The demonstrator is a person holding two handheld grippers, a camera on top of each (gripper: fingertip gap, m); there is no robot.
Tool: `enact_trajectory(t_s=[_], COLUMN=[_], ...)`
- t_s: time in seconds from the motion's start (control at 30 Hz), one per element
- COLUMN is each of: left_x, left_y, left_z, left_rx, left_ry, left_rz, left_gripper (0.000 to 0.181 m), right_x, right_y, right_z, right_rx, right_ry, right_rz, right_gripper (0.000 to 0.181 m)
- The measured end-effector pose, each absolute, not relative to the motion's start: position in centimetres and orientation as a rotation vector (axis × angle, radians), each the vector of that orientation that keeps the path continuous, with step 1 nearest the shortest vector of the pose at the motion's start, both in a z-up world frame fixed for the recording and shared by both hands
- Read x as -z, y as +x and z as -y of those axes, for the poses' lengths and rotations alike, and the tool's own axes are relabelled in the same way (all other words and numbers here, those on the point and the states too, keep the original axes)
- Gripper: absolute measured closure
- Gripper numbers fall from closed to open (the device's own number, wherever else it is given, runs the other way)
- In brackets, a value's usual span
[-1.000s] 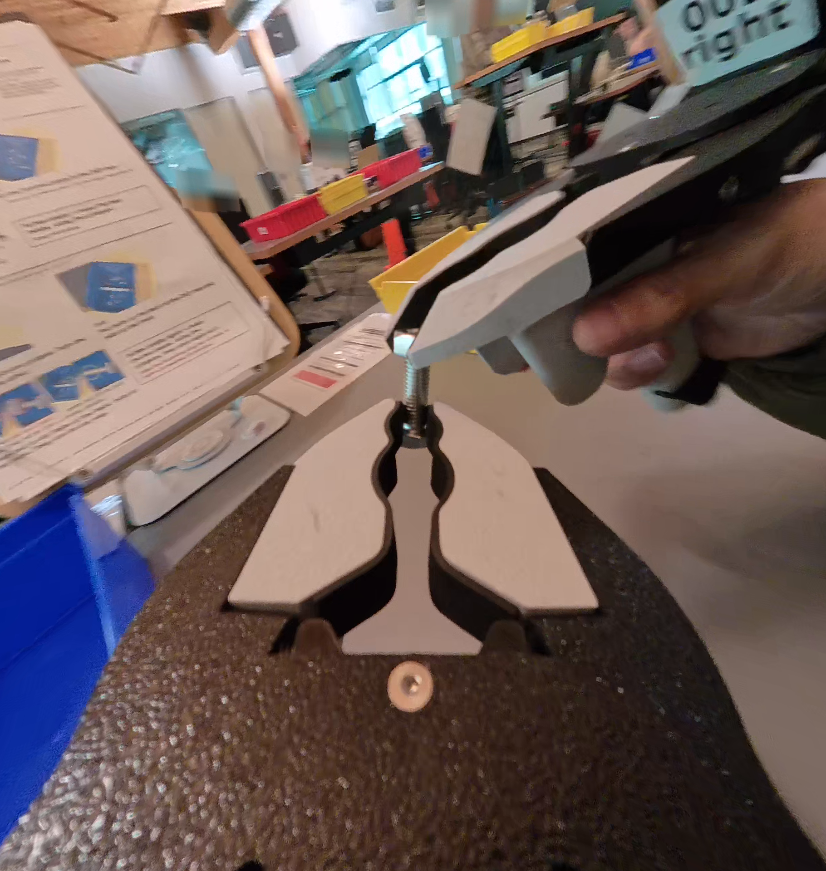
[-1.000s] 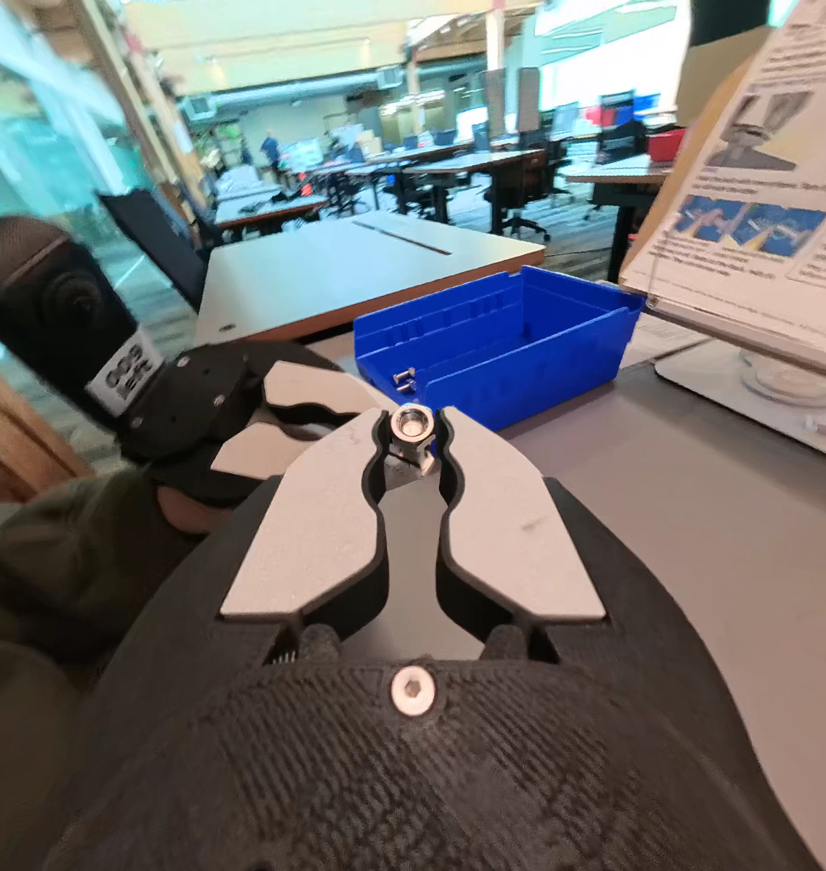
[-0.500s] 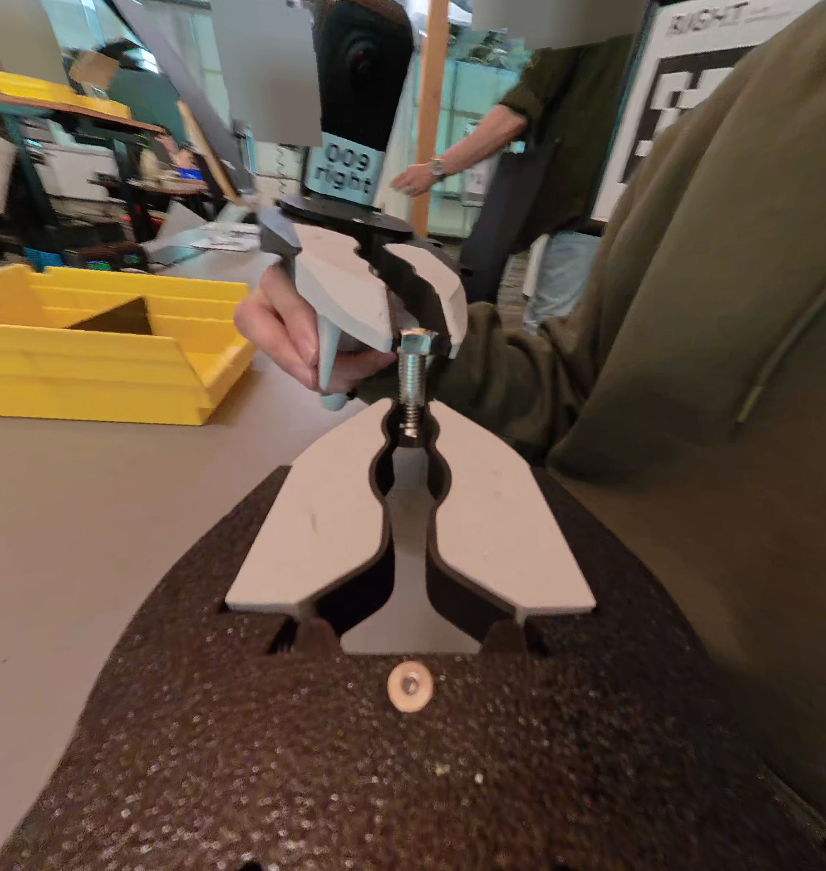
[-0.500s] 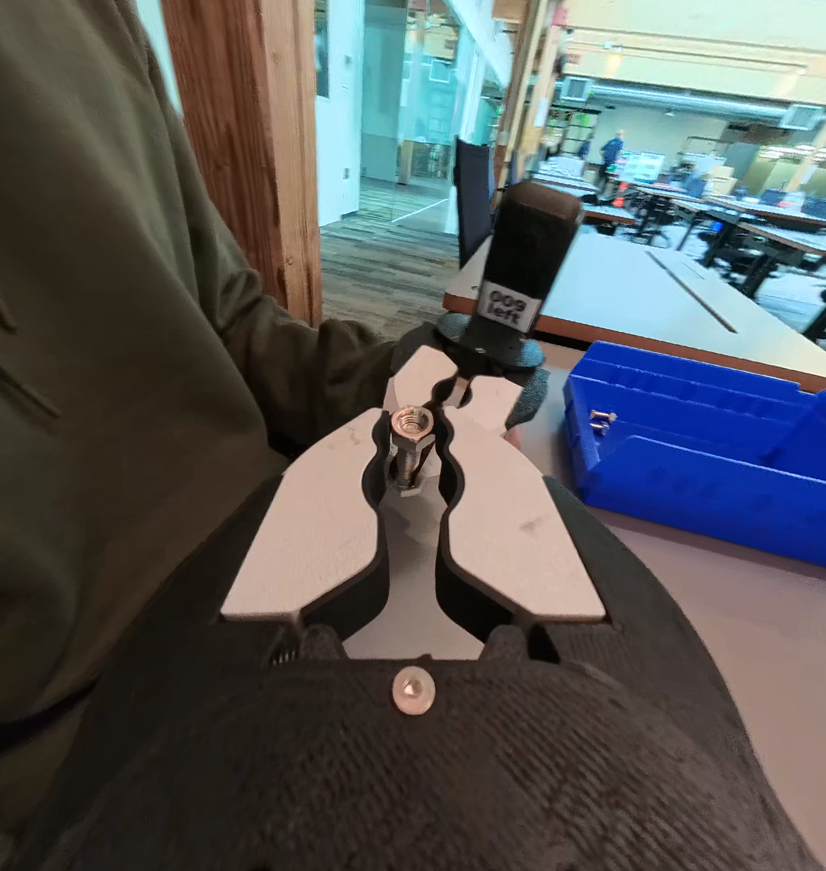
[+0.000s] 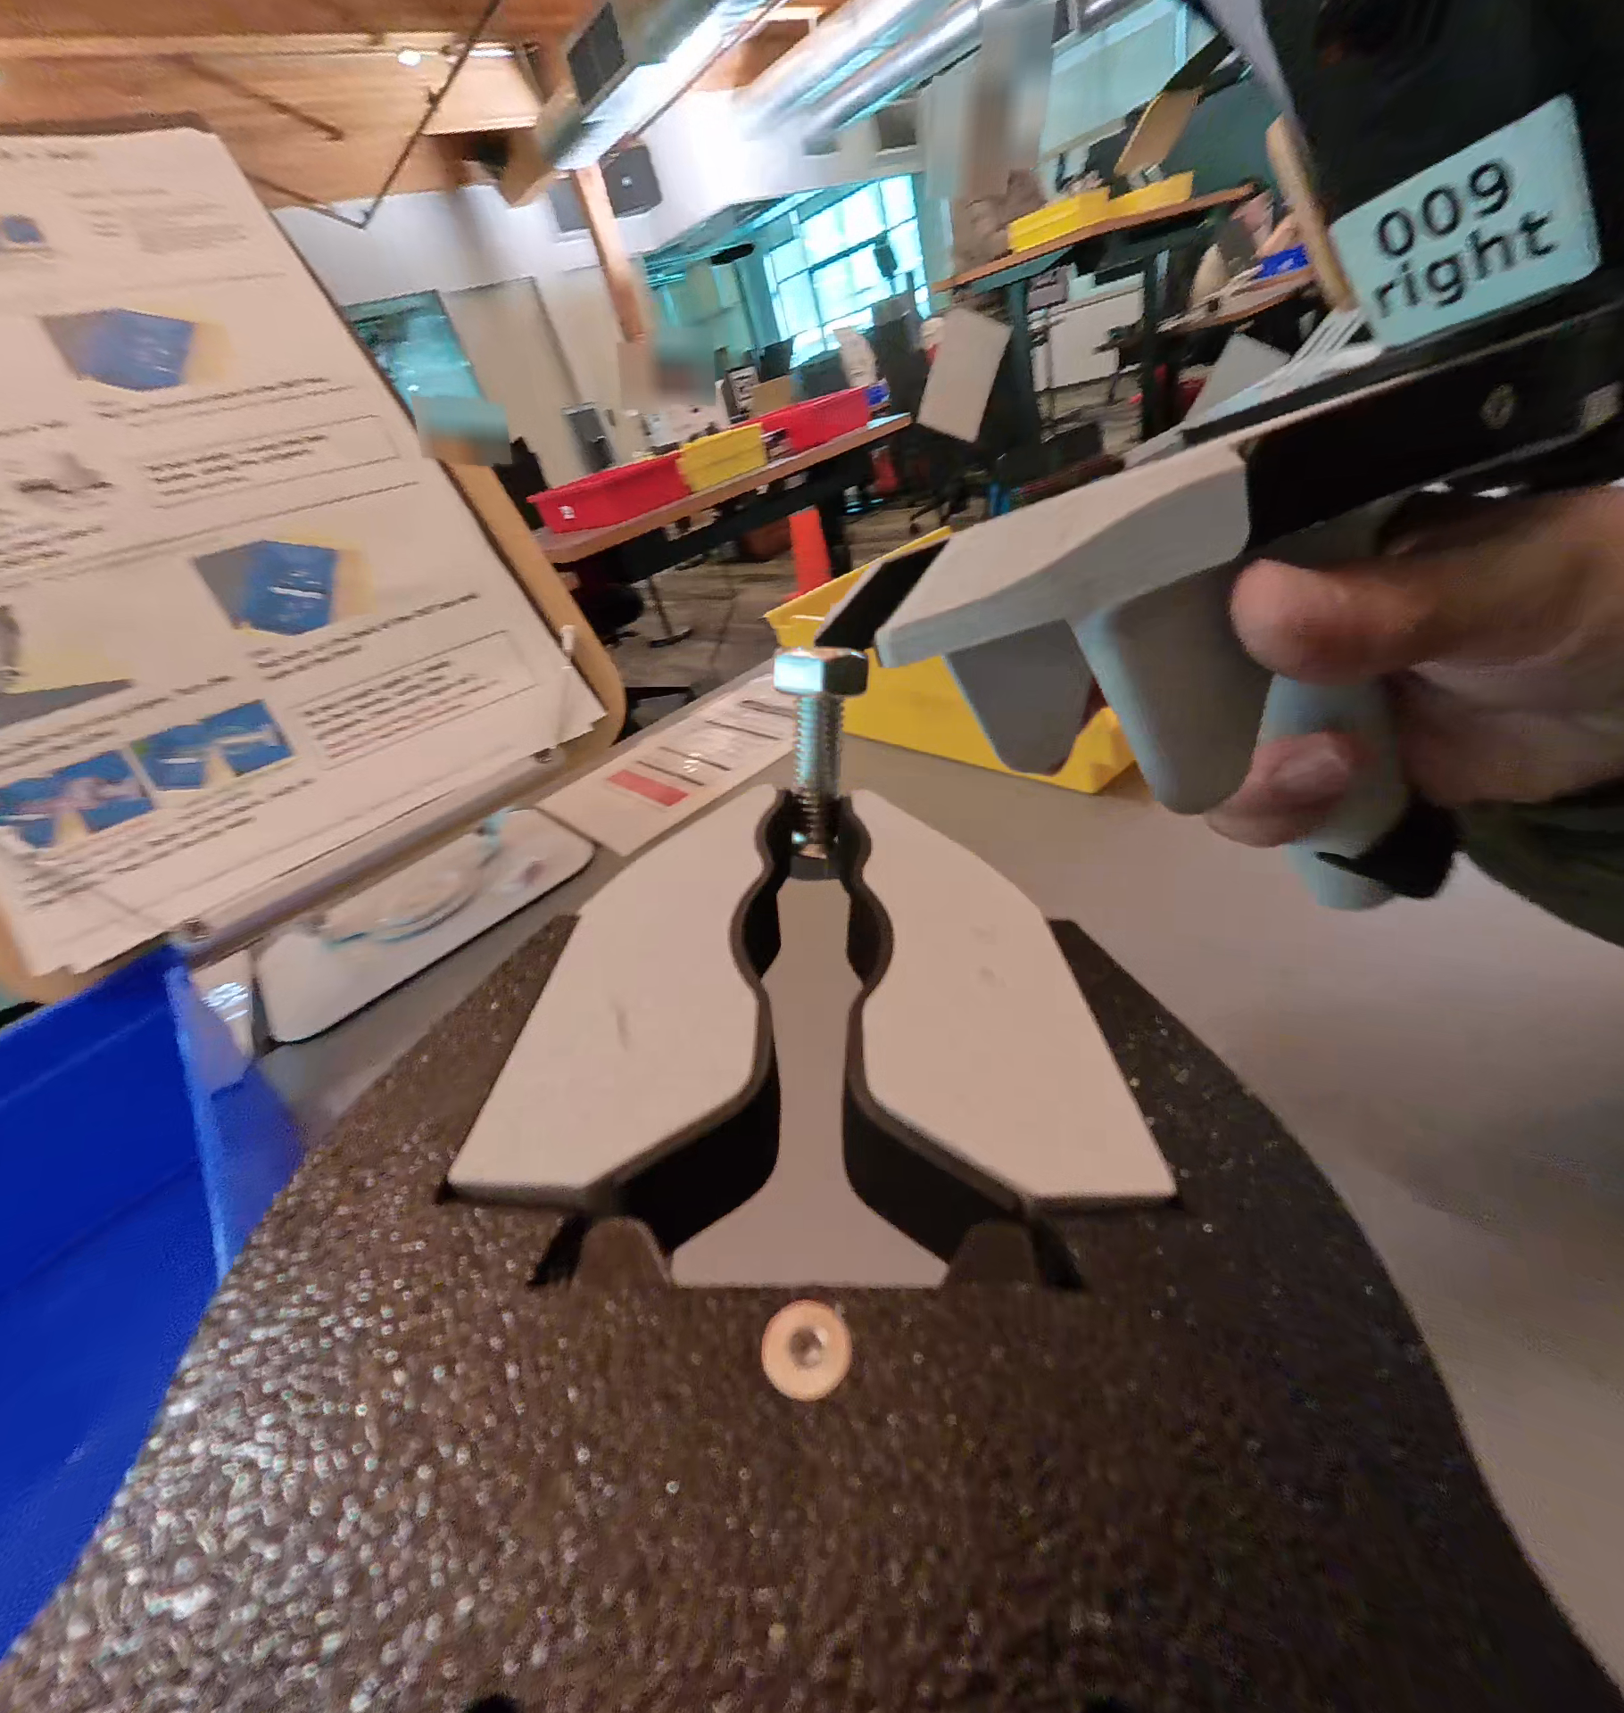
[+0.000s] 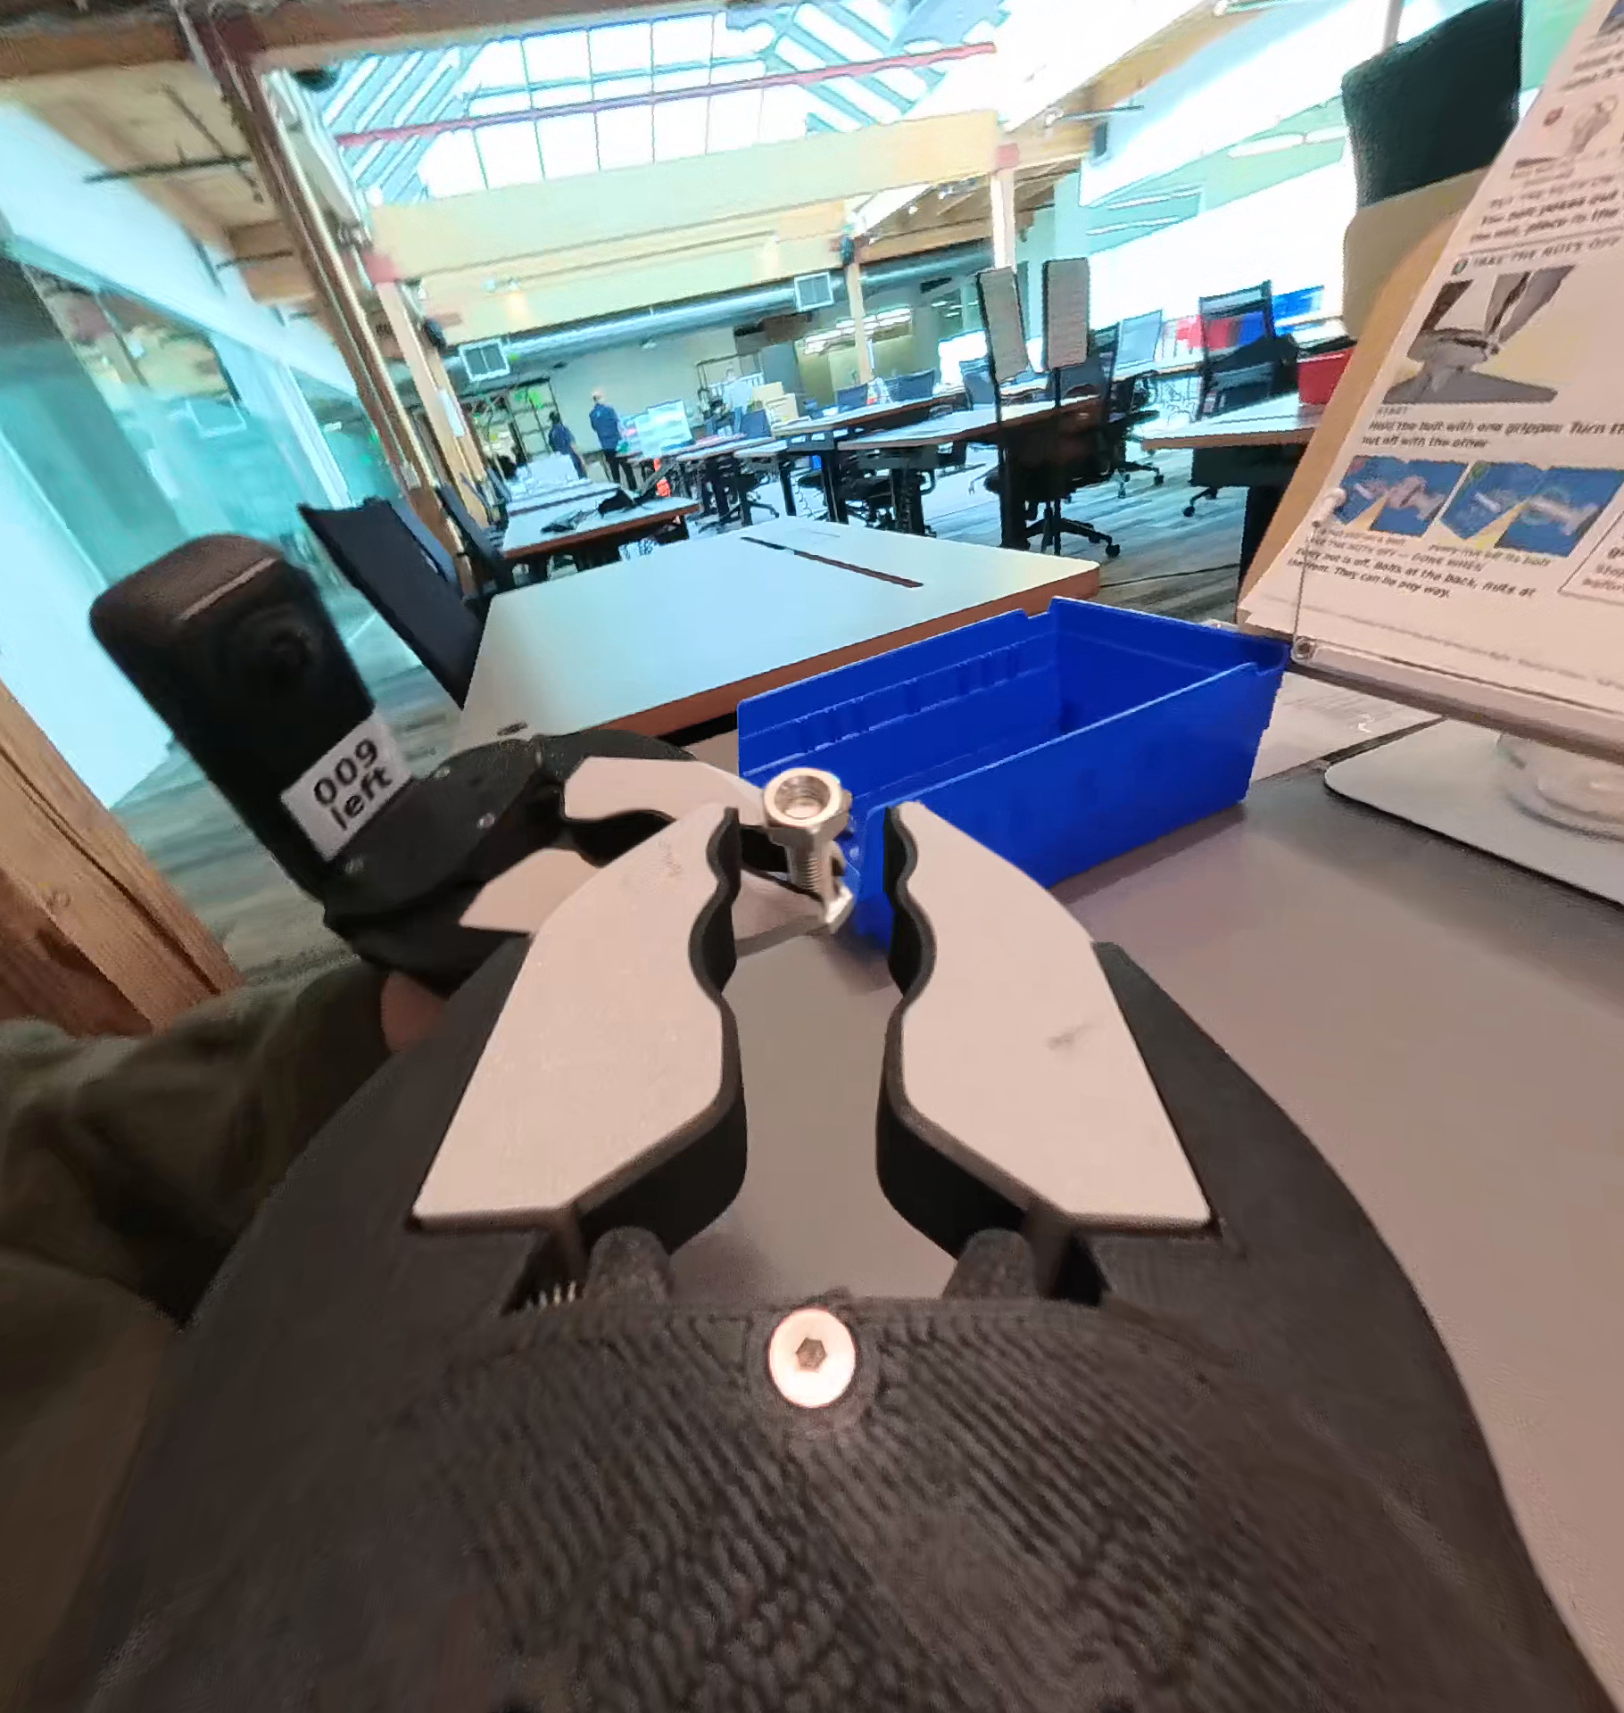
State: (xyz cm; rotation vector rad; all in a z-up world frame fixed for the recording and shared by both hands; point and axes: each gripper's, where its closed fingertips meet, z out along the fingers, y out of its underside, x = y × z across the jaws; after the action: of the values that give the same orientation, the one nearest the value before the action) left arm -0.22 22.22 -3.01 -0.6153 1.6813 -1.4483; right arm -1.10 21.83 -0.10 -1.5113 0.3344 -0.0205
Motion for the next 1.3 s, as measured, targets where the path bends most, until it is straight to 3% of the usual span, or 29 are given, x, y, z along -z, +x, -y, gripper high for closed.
enact_trajectory(t_s=[0.33, 0.6, 0.97, 1.13, 1.3], left_x=[3.7, 3.0, 2.9, 3.9, 4.7], left_y=[-0.6, -7.0, -10.2, -5.2, -2.8], left_z=[-22.1, -19.0, -17.3, -18.9, -20.3], left_rx=[1.444, 2.012, 2.427, 2.01, 1.786], left_ry=[-0.606, -0.215, -0.102, -0.395, -0.552], left_rz=[-1.752, -2.101, -2.138, -2.005, -1.971], left_gripper=[0.172, 0.172, 0.173, 0.172, 0.173], right_x=[0.8, 0.0, -2.6, -1.3, 5.0], right_y=[-1.1, -7.0, -9.7, 1.2, 13.9], right_z=[-23.2, -20.7, -18.7, -16.9, -3.1], right_rx=[0.117, -0.121, -0.406, 0.151, 0.833], right_ry=[-1.579, -1.603, -1.332, -1.496, -1.753], right_rz=[-0.332, 0.228, 0.344, -0.189, -0.915], right_gripper=[0.163, 0.163, 0.163, 0.163, 0.163])
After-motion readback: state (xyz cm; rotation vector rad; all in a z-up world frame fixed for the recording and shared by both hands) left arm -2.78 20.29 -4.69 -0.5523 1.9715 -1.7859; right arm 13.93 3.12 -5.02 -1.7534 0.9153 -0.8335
